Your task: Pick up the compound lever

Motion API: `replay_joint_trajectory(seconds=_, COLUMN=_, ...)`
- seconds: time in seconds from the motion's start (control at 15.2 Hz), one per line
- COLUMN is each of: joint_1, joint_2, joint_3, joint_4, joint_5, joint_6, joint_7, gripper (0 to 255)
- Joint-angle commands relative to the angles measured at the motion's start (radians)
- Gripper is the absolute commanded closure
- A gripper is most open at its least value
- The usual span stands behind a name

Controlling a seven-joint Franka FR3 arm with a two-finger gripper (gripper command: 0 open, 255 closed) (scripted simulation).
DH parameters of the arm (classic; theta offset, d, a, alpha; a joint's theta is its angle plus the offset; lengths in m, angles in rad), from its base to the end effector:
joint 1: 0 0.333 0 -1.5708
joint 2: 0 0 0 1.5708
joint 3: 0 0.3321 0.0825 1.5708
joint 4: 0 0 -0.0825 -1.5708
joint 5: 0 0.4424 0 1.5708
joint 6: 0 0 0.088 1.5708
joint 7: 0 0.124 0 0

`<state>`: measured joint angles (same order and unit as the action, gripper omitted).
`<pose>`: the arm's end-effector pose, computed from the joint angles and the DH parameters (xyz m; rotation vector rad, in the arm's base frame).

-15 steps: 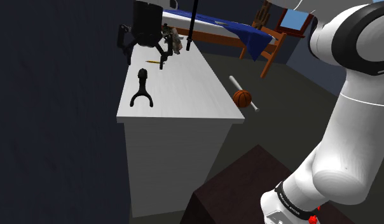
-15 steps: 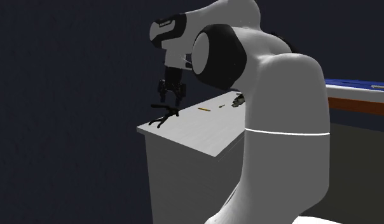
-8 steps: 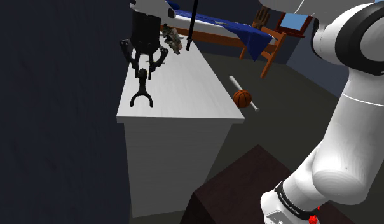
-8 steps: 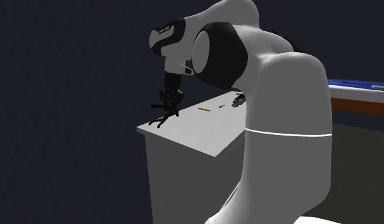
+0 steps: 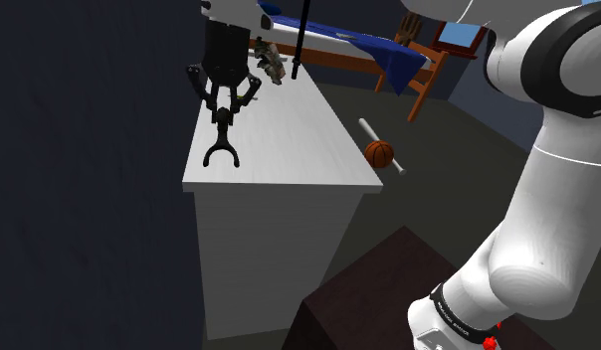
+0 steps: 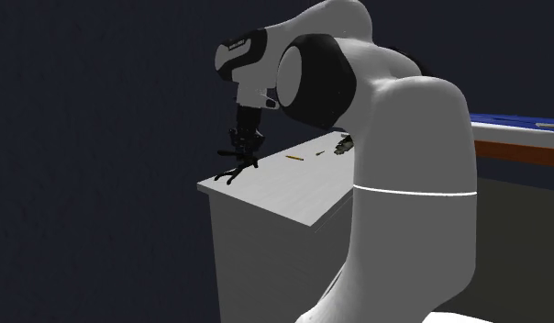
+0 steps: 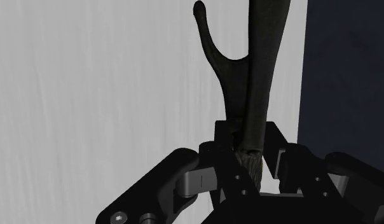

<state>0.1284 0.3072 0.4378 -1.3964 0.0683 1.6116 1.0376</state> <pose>0.6063 0.3492 0.5351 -2.9459 0.7371 0.2828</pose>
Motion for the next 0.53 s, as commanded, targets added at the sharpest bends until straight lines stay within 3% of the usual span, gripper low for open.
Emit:
replay_joint_trajectory(seconds=0.0, joint_1=0.001, joint_2=0.008, joint_3=-0.001, joint_4=0.009, joint_5=-0.002, joint_6=-0.011, joint_7=0.001, gripper=255)
replay_joint_trajectory(seconds=0.46, joint_1=0.014, joint_2=0.032, joint_3=0.002, joint_4=0.138, joint_5=-0.012, joint_6=-0.115, joint_7=0.021, gripper=255)
